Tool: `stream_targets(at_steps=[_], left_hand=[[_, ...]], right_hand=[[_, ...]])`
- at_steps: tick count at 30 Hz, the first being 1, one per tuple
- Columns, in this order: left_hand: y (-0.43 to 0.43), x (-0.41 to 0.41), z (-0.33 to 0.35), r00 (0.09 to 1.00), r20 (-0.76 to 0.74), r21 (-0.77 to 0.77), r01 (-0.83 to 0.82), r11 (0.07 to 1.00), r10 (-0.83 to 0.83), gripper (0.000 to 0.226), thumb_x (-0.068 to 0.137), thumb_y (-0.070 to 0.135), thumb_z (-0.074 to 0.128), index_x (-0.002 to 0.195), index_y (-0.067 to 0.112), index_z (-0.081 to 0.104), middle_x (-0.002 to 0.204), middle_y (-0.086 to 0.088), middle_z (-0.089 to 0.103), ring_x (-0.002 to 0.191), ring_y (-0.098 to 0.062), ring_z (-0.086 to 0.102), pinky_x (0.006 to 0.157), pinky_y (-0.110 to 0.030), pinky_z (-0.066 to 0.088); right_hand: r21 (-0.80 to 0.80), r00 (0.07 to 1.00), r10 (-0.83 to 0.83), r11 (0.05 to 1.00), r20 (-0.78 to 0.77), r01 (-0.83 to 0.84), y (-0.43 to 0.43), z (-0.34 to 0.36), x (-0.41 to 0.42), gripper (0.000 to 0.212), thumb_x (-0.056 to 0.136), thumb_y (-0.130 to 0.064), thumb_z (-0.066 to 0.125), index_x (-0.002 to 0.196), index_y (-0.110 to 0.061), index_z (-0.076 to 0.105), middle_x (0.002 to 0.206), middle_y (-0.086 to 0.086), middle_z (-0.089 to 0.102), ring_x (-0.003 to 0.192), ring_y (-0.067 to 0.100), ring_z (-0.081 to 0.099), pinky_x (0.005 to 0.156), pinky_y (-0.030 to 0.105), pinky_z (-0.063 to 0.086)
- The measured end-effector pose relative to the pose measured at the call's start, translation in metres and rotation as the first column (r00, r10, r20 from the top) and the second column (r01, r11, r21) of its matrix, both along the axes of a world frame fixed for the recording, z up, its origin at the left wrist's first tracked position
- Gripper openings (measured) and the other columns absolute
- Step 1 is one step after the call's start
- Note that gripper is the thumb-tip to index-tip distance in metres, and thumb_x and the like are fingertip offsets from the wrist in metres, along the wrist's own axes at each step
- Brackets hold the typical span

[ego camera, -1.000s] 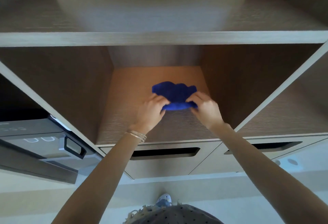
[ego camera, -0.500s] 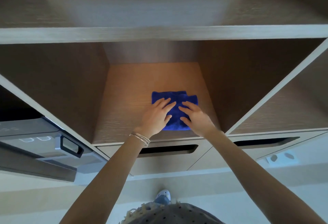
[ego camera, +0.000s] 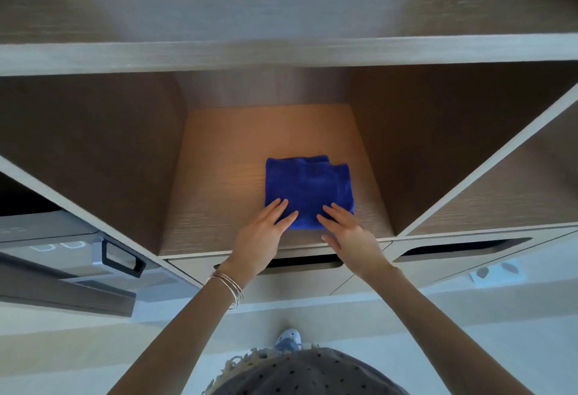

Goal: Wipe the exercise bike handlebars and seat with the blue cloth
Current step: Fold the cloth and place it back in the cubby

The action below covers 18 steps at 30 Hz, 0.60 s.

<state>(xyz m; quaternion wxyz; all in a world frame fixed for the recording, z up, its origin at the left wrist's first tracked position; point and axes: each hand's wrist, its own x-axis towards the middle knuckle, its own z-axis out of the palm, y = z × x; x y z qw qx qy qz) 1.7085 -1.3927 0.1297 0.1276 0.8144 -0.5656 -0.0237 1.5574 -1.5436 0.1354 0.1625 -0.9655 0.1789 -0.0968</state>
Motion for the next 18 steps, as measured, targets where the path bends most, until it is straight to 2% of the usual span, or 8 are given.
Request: stream_targets(at_steps=[2, 4, 6, 8, 11, 14, 16, 18], left_hand=[[-0.008, 0.002, 0.003, 1.0, -0.017, 0.029, -0.006, 1.0, 0.007, 0.066, 0.086, -0.007, 0.052, 0.141, 0.027, 0.036, 0.153, -0.002, 0.029, 0.141, -0.018, 0.024, 0.089, -0.031, 0.052], [-0.016, 0.003, 0.008, 1.0, -0.018, 0.065, 0.004, 0.998, -0.003, 0.068, 0.089, -0.008, 0.043, 0.144, 0.028, 0.028, 0.156, -0.001, 0.019, 0.143, -0.016, 0.015, 0.093, -0.031, 0.048], [-0.026, 0.002, 0.011, 1.0, 0.013, 0.087, 0.015, 0.996, -0.016, 0.069, 0.09, -0.008, 0.039, 0.145, 0.03, 0.022, 0.157, 0.002, 0.015, 0.144, -0.014, 0.01, 0.09, -0.027, 0.047], [-0.039, 0.0, 0.011, 0.999, 0.035, 0.093, 0.017, 0.996, -0.021, 0.068, 0.091, -0.006, 0.037, 0.146, 0.031, 0.02, 0.157, 0.003, 0.013, 0.144, -0.012, 0.008, 0.088, -0.024, 0.046], [-0.061, 0.005, 0.01, 0.999, 0.043, 0.095, 0.02, 0.995, -0.024, 0.068, 0.092, -0.006, 0.038, 0.147, 0.028, 0.018, 0.157, 0.0, 0.013, 0.144, -0.014, 0.008, 0.093, -0.025, 0.044], [-0.083, 0.017, 0.008, 0.998, 0.037, 0.106, 0.036, 0.994, -0.041, 0.071, 0.089, -0.009, 0.04, 0.147, 0.025, 0.018, 0.157, -0.004, 0.013, 0.144, -0.018, 0.009, 0.096, -0.029, 0.044], [-0.097, 0.027, 0.009, 0.998, 0.045, 0.117, 0.043, 0.992, -0.048, 0.07, 0.089, -0.009, 0.041, 0.147, 0.024, 0.018, 0.157, -0.006, 0.012, 0.144, -0.02, 0.009, 0.101, -0.03, 0.04], [-0.107, 0.033, 0.014, 0.996, 0.066, 0.138, 0.045, 0.989, -0.055, 0.067, 0.091, -0.006, 0.041, 0.147, 0.022, 0.018, 0.157, -0.008, 0.013, 0.144, -0.021, 0.01, 0.104, -0.03, 0.034]], right_hand=[[-0.038, 1.0, -0.004, 0.999, 0.012, 0.004, -0.005, -0.005, -0.001, 0.041, 0.074, -0.002, 0.073, 0.113, -0.015, 0.066, 0.124, 0.006, 0.064, 0.118, 0.025, 0.058, 0.066, 0.038, 0.061], [-0.051, 0.999, -0.001, 0.999, 0.033, 0.003, -0.015, -0.004, -0.002, 0.047, 0.074, 0.007, 0.068, 0.115, -0.016, 0.065, 0.126, 0.006, 0.062, 0.118, 0.024, 0.057, 0.065, 0.037, 0.061], [-0.018, 1.0, -0.021, 1.0, 0.01, 0.021, -0.026, 0.002, -0.001, 0.049, 0.08, 0.01, 0.057, 0.123, -0.015, 0.06, 0.135, 0.007, 0.055, 0.127, 0.024, 0.049, 0.079, 0.037, 0.058], [0.01, 0.997, -0.047, 0.999, -0.069, 0.047, -0.037, 0.006, 0.002, 0.052, 0.088, 0.009, 0.046, 0.133, -0.017, 0.049, 0.147, 0.004, 0.04, 0.139, 0.018, 0.032, 0.096, 0.032, 0.047], [-0.034, 0.975, -0.081, 0.997, -0.206, 0.076, -0.057, 0.012, 0.014, 0.064, 0.088, 0.013, 0.043, 0.141, -0.022, 0.035, 0.154, -0.001, 0.024, 0.144, 0.011, 0.016, 0.104, 0.027, 0.037], [-0.038, 0.948, -0.093, 0.996, -0.304, 0.085, -0.075, 0.019, 0.034, 0.072, 0.085, 0.018, 0.042, 0.145, -0.021, 0.027, 0.157, 0.0, 0.017, 0.145, 0.012, 0.009, 0.112, 0.029, 0.024], [-0.038, 0.935, -0.083, 0.996, -0.346, 0.075, -0.087, 0.02, 0.045, 0.073, 0.085, 0.019, 0.04, 0.146, -0.019, 0.024, 0.157, 0.003, 0.015, 0.145, 0.016, 0.008, 0.115, 0.031, 0.018], [-0.001, 0.941, -0.097, 0.995, -0.325, 0.103, -0.092, 0.022, 0.051, 0.064, 0.089, 0.014, 0.039, 0.145, -0.017, 0.026, 0.156, 0.005, 0.017, 0.145, 0.018, 0.01, 0.116, 0.033, 0.014]])
